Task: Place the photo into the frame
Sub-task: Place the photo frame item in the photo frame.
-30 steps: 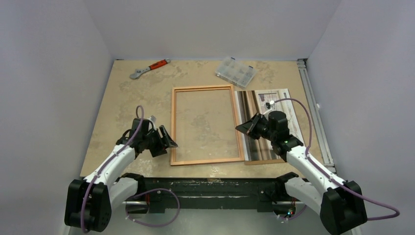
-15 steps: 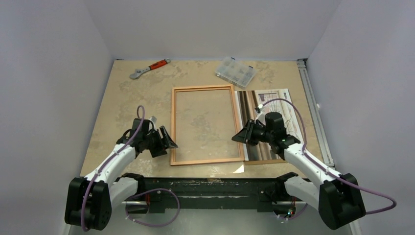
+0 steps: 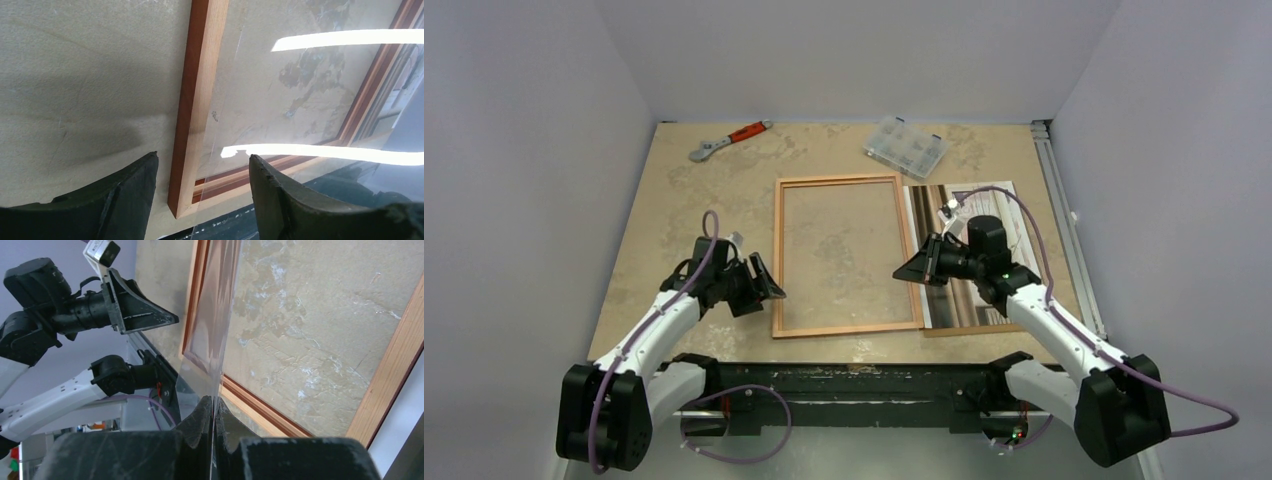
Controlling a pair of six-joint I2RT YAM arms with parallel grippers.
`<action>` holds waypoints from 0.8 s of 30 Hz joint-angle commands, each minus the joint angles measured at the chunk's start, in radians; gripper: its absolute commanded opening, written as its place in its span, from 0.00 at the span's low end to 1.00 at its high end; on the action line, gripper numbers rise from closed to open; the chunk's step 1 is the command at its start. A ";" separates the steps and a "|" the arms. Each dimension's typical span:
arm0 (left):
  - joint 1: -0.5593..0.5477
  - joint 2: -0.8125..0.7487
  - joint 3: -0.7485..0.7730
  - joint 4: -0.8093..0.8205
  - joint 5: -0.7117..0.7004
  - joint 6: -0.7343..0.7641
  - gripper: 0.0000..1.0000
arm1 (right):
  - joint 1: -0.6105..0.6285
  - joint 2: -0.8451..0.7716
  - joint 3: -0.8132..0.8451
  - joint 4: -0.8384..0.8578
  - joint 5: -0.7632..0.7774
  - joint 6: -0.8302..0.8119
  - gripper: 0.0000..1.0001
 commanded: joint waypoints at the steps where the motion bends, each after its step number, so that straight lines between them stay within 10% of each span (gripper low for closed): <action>1: 0.008 -0.027 0.039 -0.029 -0.045 0.028 0.65 | 0.004 -0.037 0.089 -0.020 -0.041 0.024 0.00; 24: 0.031 0.080 0.028 0.056 -0.083 0.036 0.38 | 0.005 0.032 0.333 -0.009 -0.033 0.182 0.00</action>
